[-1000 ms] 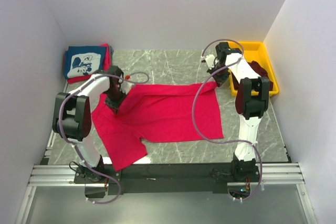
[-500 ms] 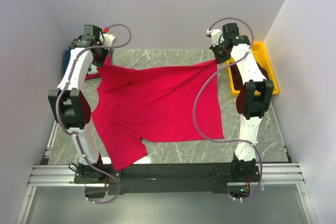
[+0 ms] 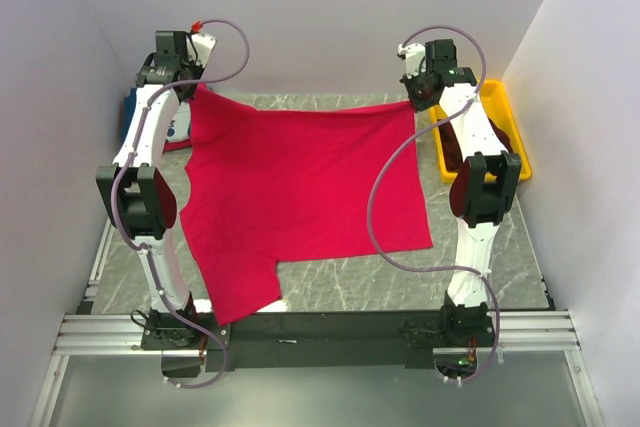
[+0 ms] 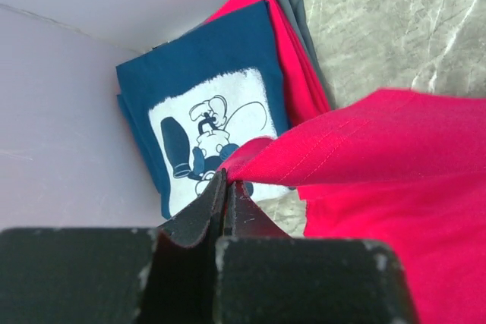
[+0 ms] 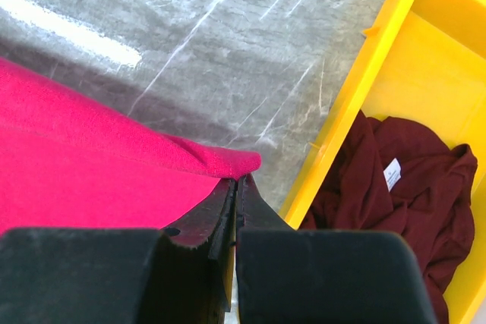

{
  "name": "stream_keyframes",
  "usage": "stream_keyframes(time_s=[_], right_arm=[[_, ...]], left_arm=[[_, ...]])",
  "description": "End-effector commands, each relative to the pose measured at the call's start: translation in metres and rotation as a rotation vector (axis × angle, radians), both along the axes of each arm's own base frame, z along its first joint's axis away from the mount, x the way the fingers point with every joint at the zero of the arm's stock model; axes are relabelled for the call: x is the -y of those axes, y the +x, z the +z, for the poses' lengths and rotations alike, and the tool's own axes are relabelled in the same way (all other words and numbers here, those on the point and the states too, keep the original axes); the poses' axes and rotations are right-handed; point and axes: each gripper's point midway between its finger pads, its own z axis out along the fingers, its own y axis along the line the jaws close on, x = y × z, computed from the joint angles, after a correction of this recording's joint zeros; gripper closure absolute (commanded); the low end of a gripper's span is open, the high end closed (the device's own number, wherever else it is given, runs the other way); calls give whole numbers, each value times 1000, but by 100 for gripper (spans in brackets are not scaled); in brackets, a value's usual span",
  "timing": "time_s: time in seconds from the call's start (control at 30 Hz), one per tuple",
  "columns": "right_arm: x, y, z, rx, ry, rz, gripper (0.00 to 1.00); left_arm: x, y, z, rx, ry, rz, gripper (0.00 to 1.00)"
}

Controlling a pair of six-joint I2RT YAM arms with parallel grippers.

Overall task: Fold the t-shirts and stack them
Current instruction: Fold the tshirt

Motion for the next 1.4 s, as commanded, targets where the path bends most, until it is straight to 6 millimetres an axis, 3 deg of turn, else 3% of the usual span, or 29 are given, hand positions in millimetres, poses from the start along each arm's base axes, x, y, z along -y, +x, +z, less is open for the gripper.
stream_keyframes(time_s=[0.0,0.43,0.47,0.73,0.93,1.07,1.37], right_arm=[[5,11,13,59,4,-24,100],[9,-16,2,-10,-22,29,100],[10,-18,2,-14,-22,31,100],[16,-30,-11,-75,-25,50,100],[14,-45,-26,-138,-20,79,100],[14,-64,-51,-220,-19,103,100],[23,-87,-100,-358,-60,94,100]], left_arm=[[-2,3,16,39,19,-18,100],[-1,-81,-1,-86,4,-18,100],[2,-87,3,-83,-6,-22,100],[23,-136,-21,-197,-60,-50,100],[27,-185,-64,-333,-69,-50,100],[26,-215,-105,-441,-67,-43,100],[38,-244,-168,-580,-94,-36,100]])
